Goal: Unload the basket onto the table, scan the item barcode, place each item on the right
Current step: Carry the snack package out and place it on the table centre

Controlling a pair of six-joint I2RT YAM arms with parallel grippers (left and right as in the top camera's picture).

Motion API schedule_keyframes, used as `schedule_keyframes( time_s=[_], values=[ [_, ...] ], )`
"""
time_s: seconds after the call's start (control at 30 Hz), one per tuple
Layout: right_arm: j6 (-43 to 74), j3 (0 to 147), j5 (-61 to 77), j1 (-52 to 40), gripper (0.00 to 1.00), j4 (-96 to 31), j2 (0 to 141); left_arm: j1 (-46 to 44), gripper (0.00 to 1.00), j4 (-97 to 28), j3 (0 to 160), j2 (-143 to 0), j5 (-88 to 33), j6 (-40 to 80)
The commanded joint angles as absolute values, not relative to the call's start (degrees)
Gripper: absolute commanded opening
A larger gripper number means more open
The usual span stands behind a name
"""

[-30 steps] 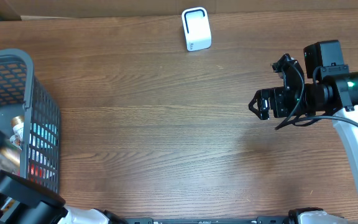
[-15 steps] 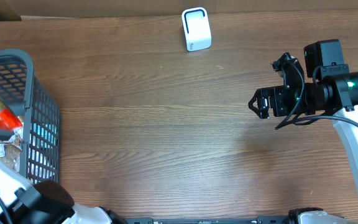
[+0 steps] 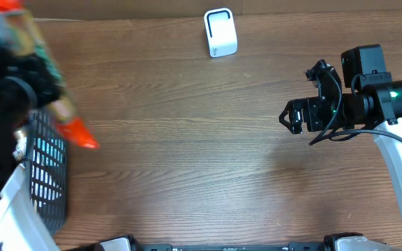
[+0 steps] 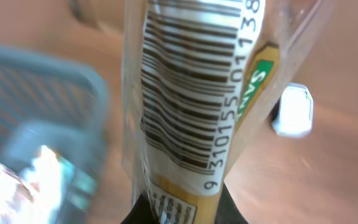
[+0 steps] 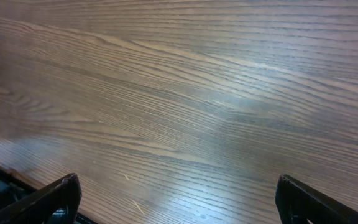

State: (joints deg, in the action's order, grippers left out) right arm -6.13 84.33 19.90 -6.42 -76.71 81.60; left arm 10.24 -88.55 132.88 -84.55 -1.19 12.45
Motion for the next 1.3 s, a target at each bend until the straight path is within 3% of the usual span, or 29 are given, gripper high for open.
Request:
schedule_keyframes(
  time_s=[0.0,0.27,0.47,0.6,0.8,0.83,0.93,1.0,1.2,1.27],
  values=[
    [-6.0,85.6,19.6,-6.7,1.00,-76.7,81.4,1.9,0.04,-90.0,129.0,-88.3,1.9,22.9],
    [-6.0,85.6,19.6,-6.7,1.00,-76.7,81.4,-13.4,0.04,-85.3,109.7,-95.3,10.9,38.2],
    [-6.0,85.6,19.6,-6.7,1.00,-76.6,81.4,-19.7,0.04,-75.0,96.6,-101.6,11.8,45.2],
    [-6.0,85.6,19.6,-6.7,1.00,-76.9,81.4,-21.9,0.04,-70.4,91.5,-107.6,8.4,58.8],
    [-6.0,85.6,19.6,-6.7,1.00,-77.3,81.4,-23.3,0.04,-62.7,91.0,-114.7,3.0,50.6],
    [-6.0,85.6,19.6,-6.7,1.00,-77.3,81.4,-23.4,0.12,-61.3,91.0,-115.4,1.9,47.9],
    [-6.0,85.6,19.6,-6.7,1.00,-77.3,81.4,-23.7,0.57,-58.3,91.0,-115.9,-0.9,42.1],
    [-6.0,85.6,19.6,-6.7,1.00,-77.3,81.4,-23.7,0.68,-58.3,92.3,-115.3,-1.2,41.5],
    [-6.0,85.6,19.6,-6.7,1.00,-77.3,81.4,-22.9,0.70,-62.7,105.6,-112.2,-0.2,35.7],
    [-6.0,85.6,19.6,-6.7,1.00,-77.4,81.4,-21.6,0.70,-69.3,116.8,-109.2,3.7,33.2]
  ],
)
